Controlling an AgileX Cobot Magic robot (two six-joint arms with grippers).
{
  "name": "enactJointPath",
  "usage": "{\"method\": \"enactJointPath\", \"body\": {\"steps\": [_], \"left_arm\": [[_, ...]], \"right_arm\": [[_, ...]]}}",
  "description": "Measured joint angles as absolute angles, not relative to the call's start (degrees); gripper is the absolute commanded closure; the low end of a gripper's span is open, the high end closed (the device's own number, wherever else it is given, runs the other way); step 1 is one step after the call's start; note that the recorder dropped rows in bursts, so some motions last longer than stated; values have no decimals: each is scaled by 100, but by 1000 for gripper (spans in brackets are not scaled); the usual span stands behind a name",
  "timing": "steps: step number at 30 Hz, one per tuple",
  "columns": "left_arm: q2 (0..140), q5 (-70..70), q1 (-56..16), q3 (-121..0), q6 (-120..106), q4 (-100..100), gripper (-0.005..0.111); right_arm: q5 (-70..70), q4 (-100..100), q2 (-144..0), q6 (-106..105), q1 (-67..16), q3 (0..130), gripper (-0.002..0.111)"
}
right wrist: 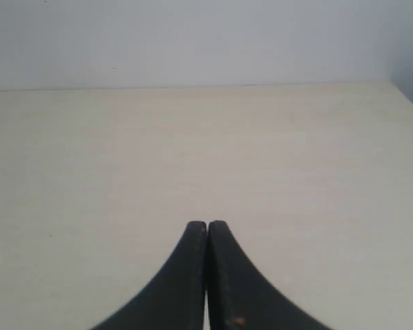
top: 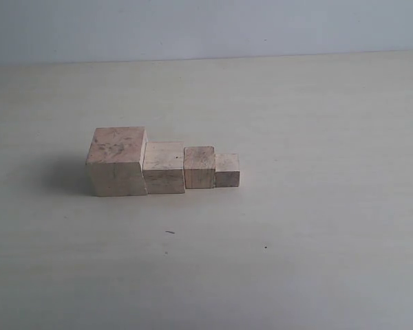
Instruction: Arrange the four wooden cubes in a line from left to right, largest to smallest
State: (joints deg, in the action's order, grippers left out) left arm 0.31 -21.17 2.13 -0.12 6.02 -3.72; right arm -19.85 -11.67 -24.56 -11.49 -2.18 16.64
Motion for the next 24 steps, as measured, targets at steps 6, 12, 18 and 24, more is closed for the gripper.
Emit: {"method": "enactJointPath", "body": {"steps": [6,12,18,24], "left_arm": [[31,-2117,213,-12,602,-372,107],[31,-2117,213,-12,602,-372,107],[31,-2117,213,-12,602,-372,107],[31,-2117,213,-12,602,-372,107]], "right_arm": [[-1606,-1167,-1848,-1027,-218,1091,108],[-1488,-326,-873,-206,-218,602,108],[-2015,531,-116,642,-218,476,108],[-2224,519,-31,496,-218,455,108]]}}
